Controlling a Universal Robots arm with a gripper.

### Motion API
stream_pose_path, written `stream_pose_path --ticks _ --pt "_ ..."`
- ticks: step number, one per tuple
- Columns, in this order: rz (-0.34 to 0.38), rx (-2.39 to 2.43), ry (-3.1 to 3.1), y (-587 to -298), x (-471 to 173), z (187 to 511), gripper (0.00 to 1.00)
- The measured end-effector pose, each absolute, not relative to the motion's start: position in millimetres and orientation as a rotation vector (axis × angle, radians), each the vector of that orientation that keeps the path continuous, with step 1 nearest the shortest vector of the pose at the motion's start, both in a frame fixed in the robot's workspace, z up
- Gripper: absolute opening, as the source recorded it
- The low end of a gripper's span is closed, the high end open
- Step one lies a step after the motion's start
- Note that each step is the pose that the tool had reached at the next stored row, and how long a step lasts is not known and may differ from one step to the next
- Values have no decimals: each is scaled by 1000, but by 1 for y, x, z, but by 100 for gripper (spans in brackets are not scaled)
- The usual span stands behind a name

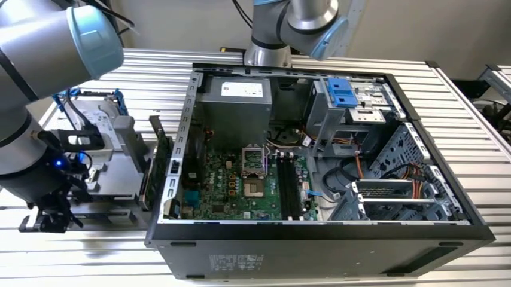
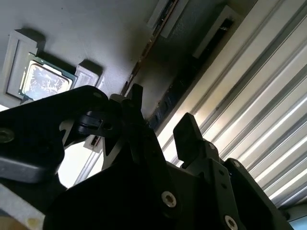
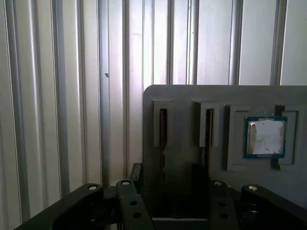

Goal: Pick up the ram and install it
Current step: 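Pick up the ram and move it above insertion slot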

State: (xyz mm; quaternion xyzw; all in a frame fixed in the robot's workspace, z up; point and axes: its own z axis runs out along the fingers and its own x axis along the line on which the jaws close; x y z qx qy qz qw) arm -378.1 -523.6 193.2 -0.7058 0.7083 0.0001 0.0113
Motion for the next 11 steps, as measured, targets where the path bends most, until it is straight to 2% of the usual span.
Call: stream_pose_path --ticks 6,7,11 --pt "0 -2202 2209 -524 -378 193 100" --pt "0 -2202 2210 -524 -378 193 0" --pt "0 -2202 2209 -524 -378 193 0"
